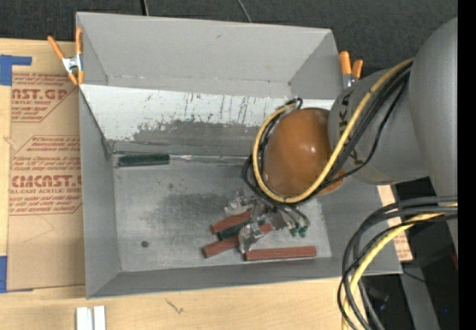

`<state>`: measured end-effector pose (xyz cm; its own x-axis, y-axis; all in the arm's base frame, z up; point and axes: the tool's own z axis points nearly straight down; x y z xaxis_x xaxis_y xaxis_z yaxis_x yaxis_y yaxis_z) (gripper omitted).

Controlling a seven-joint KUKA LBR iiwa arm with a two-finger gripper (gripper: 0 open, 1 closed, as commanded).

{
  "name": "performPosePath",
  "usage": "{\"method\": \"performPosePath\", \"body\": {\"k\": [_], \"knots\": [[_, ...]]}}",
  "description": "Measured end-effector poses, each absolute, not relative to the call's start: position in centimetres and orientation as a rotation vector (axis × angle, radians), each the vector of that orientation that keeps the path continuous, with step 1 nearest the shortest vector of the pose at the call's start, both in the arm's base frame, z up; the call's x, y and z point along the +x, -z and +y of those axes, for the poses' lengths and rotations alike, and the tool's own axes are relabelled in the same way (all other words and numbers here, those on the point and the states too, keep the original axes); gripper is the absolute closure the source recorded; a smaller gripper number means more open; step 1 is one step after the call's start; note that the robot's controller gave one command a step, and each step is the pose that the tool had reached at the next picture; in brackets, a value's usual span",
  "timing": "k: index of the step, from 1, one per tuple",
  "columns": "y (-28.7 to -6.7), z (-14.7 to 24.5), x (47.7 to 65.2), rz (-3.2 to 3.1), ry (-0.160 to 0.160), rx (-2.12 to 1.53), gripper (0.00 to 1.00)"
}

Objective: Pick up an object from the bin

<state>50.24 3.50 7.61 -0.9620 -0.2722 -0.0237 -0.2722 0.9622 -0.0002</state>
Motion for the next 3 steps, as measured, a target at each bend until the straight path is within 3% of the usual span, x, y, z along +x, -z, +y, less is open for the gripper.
{"method": "performPosePath", "body": {"k": [1,2,3], "knots": [[-15.1,7.4,47.9,2.978,-0.003,-0.999,1.00],[-15.1,7.4,47.9,2.978,-0.003,-1.000,1.00],[-20.2,7.3,48.2,2.973,-0.003,-1.023,1.00]]}}
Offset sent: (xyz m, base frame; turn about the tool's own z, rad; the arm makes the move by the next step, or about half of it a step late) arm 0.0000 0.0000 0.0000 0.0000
